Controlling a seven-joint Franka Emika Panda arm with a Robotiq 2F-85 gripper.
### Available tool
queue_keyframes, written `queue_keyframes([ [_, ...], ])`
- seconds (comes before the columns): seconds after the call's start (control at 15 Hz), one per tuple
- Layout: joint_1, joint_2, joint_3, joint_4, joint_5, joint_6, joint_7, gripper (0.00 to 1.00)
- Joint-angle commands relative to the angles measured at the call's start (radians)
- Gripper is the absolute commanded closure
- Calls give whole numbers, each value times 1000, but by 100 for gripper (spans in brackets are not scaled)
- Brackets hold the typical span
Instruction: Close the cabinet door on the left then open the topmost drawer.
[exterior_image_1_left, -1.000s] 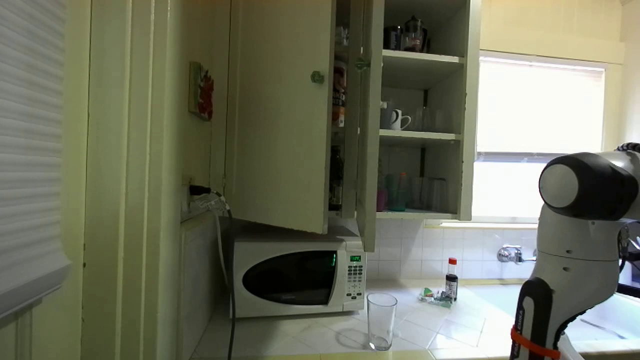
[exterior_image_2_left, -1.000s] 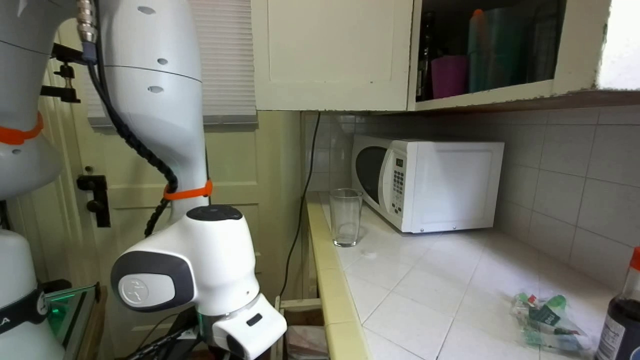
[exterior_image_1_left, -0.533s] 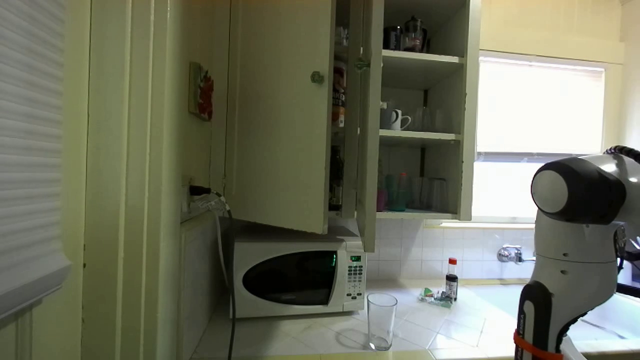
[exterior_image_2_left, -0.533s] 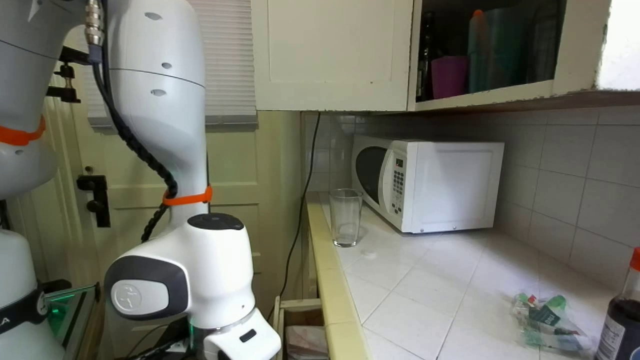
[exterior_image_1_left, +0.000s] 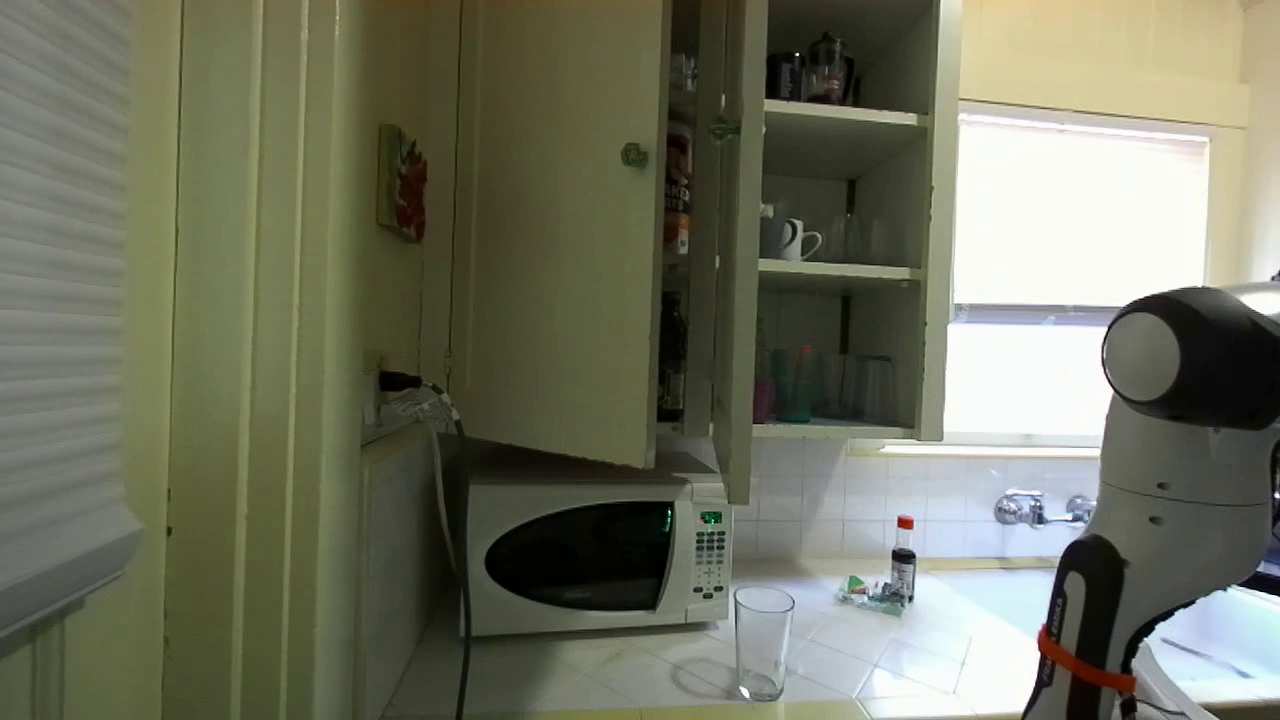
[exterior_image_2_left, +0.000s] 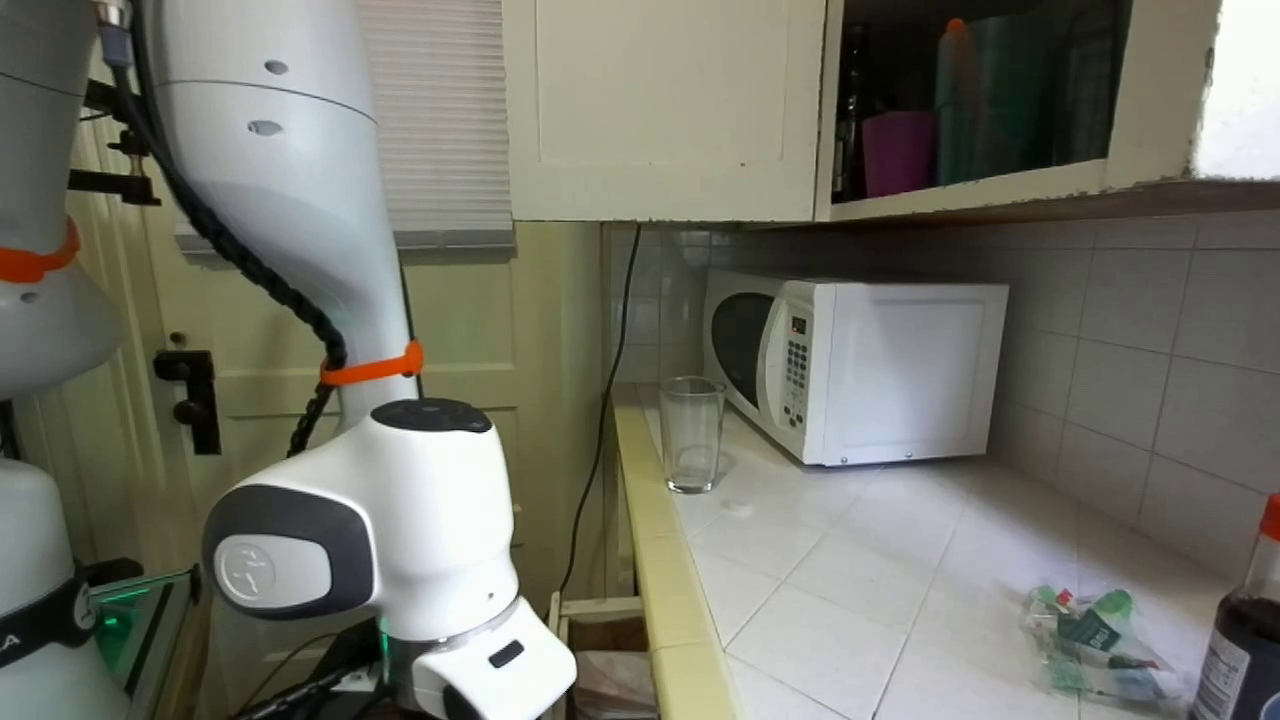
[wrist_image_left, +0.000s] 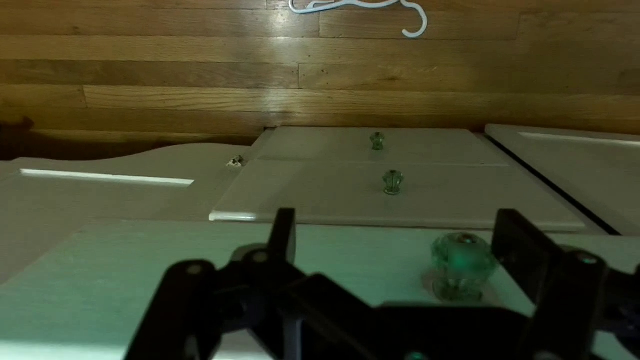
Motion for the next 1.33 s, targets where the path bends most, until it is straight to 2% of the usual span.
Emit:
queue_keyframes([
  [0.0, -113, -143, 61, 1, -34, -138, -75, 0],
  [0.07, -147, -176, 90, 4, -24, -169, -109, 0],
  [0.13, -173, -275, 109, -79, -10, -177, -160, 0],
  [0.27, -249, -290, 190, -2, 59, -256, -280, 0],
  [0.4, -261, -368, 214, 0, 139, -352, -425, 0],
  [0.47, -254, -409, 201, -14, 139, -398, -486, 0],
  [0.53, -150, -484, 86, -90, 110, -393, -537, 0],
  [0.6, -137, -431, 44, 4, 17, -414, -537, 0],
  [0.8, -61, -458, -80, -3, -41, -340, -679, 0],
  [1.0, 32, -488, -186, -26, 25, -278, -891, 0],
  [1.07, 27, -471, -164, 3, 86, -272, -978, 0],
  [1.27, 123, -545, -215, -36, 213, -305, -1197, 0],
])
